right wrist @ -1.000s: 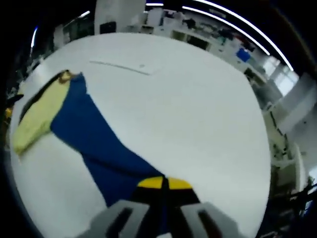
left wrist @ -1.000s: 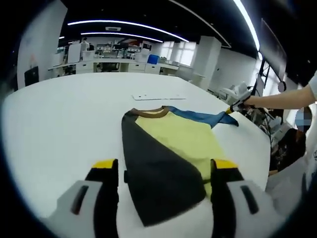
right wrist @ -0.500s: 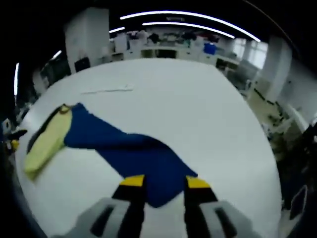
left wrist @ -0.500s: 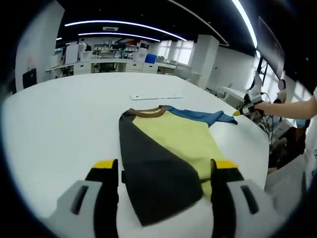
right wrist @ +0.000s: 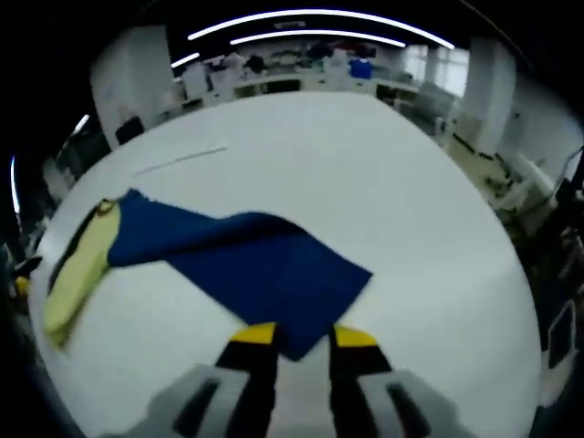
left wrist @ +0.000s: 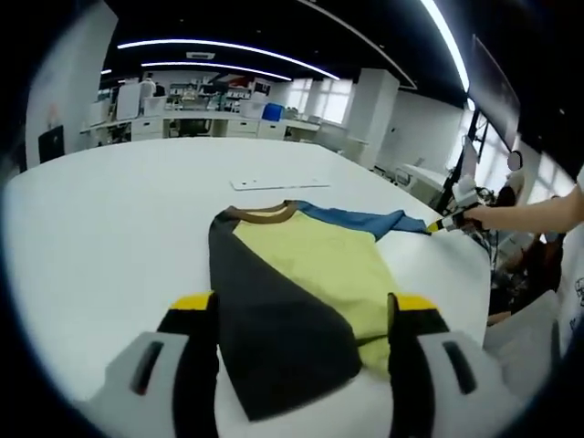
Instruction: Fold the garment on the visible template until the final outline fits inside the template.
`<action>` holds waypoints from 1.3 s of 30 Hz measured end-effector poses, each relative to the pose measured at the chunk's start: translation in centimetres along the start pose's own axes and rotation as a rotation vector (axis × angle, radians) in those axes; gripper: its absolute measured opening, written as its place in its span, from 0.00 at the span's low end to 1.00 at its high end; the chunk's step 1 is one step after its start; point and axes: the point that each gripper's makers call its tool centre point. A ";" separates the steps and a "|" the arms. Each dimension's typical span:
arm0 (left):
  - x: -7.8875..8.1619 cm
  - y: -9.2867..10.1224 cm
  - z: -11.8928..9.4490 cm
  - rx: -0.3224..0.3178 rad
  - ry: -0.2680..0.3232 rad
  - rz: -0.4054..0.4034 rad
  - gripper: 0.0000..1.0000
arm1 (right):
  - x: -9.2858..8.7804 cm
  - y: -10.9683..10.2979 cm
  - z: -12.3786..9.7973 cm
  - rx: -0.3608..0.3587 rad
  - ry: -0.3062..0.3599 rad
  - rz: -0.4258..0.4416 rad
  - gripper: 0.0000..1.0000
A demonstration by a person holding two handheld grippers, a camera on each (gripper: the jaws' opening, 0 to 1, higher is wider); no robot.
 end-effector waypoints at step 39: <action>0.8 -0.8 -3.5 0.077 0.047 -0.004 0.72 | 0.3 3.7 -3.0 0.003 -0.023 -0.069 0.13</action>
Point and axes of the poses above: the point that each gripper's makers call its tool centre point, and the gripper's own axes: z roughly forward along the fingers, y roughly to its right, x roughly out of its top, and after that the axes turned 12 degrees about y, right-handed
